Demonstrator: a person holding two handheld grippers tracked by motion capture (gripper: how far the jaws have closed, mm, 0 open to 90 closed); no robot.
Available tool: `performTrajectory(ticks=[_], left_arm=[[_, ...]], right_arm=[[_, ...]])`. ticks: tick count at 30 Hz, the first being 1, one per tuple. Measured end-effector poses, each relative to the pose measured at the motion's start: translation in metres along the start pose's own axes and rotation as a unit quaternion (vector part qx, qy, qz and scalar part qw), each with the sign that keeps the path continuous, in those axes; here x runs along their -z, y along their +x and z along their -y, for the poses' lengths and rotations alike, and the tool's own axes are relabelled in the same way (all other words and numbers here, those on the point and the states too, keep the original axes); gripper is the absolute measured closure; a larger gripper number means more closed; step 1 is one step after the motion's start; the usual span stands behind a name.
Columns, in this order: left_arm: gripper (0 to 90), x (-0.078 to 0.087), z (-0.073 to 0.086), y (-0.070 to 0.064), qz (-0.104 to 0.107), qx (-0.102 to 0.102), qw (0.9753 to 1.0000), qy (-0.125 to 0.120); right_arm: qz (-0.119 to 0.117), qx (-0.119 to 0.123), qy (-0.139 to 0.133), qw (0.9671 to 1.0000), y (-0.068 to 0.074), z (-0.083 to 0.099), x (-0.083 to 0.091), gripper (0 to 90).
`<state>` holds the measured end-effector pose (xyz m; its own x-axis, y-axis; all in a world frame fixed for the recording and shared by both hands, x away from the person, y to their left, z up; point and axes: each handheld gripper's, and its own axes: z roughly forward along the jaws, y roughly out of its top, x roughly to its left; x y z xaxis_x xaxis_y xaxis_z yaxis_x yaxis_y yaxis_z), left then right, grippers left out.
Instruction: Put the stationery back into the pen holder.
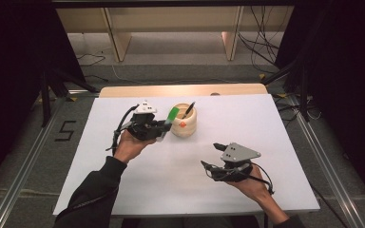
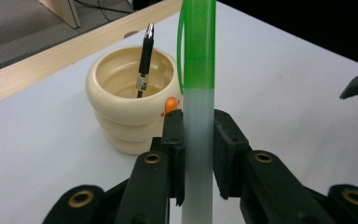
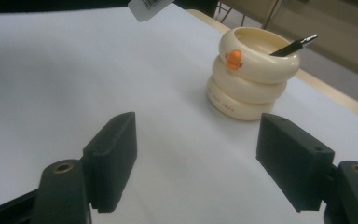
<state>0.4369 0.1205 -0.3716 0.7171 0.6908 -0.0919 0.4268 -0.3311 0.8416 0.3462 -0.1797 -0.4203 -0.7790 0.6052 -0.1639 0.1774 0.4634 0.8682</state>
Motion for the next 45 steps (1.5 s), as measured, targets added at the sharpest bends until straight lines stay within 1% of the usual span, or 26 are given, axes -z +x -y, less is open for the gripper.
performTrajectory(ticks=[2,3,5,6,8,10,14,17,18,19,22,25,27,32,36,40,45], left_arm=[[76.2,0.001,-0.001,0.001,-0.003,0.003,1.0000,-0.005],[76.2,0.001,-0.001,0.002,-0.005,0.007,0.9999,-0.012],[76.2,0.001,-0.001,0.003,-0.001,0.014,0.9998,-0.013],[76.2,0.002,-0.001,0.004,-0.004,0.016,0.9997,-0.017],[76.2,0.001,0.000,0.005,-0.002,0.019,0.9997,-0.017],[76.2,0.000,0.000,0.005,-0.006,0.020,0.9996,-0.020],[76.2,-0.003,-0.001,0.007,-0.009,0.028,0.9992,-0.026],[76.2,-0.006,-0.003,0.011,-0.013,0.039,0.9985,-0.036],[76.2,-0.007,-0.003,0.012,-0.013,0.042,0.9984,-0.036],[76.2,-0.008,-0.005,0.014,-0.013,0.048,0.9979,-0.041],[76.2,-0.010,-0.009,0.017,-0.017,0.058,0.9969,-0.051],[76.3,-0.013,-0.014,0.020,-0.020,0.062,0.9961,-0.060],[76.2,-0.017,-0.016,0.020,-0.023,0.063,0.9956,-0.065],[76.2,-0.030,-0.022,0.022,-0.028,0.061,0.9958,-0.062],[76.2,-0.037,-0.027,0.022,-0.029,0.064,0.9953,-0.068],[76.2,-0.045,-0.031,0.023,-0.031,0.065,0.9953,-0.065],[76.2,-0.054,-0.035,0.025,-0.039,0.065,0.9947,-0.069]], right_arm=[[-0.009,-0.020,-0.005,0.9997,-0.003,0.001,0.002,28.5],[-0.013,-0.030,-0.006,0.9994,-0.003,0.002,0.003,28.2],[-0.016,-0.041,-0.004,0.9990,-0.004,0.003,0.005,27.1],[-0.021,-0.047,-0.008,0.9986,-0.005,0.004,0.005,27.1],[-0.030,-0.066,-0.012,0.9973,-0.007,0.006,0.007,27.0],[-0.033,-0.078,-0.015,0.9963,-0.008,0.007,0.008,27.1],[-0.036,-0.094,-0.016,0.9948,-0.010,0.010,0.010,27.1],[-0.035,-0.103,-0.017,0.9939,-0.012,0.012,0.012,26.6],[-0.033,-0.105,-0.017,0.9938,-0.012,0.013,0.013,26.4],[-0.033,-0.106,-0.017,0.9936,-0.012,0.013,0.014,26.1],[-0.035,-0.112,-0.018,0.9929,-0.012,0.016,0.016,25.3],[-0.035,-0.118,-0.019,0.9922,-0.011,0.018,0.016,25.1],[-0.035,-0.120,-0.018,0.9920,-0.011,0.019,0.016,24.6],[-0.035,-0.121,-0.016,0.9919,-0.009,0.022,0.015,24.1],[-0.033,-0.121,-0.014,0.9920,-0.009,0.023,0.016,22.3],[-0.032,-0.123,-0.014,0.9917,-0.009,0.025,0.017,20.4],[-0.037,-0.128,-0.018,0.9909,-0.008,0.026,0.018,19.5]])
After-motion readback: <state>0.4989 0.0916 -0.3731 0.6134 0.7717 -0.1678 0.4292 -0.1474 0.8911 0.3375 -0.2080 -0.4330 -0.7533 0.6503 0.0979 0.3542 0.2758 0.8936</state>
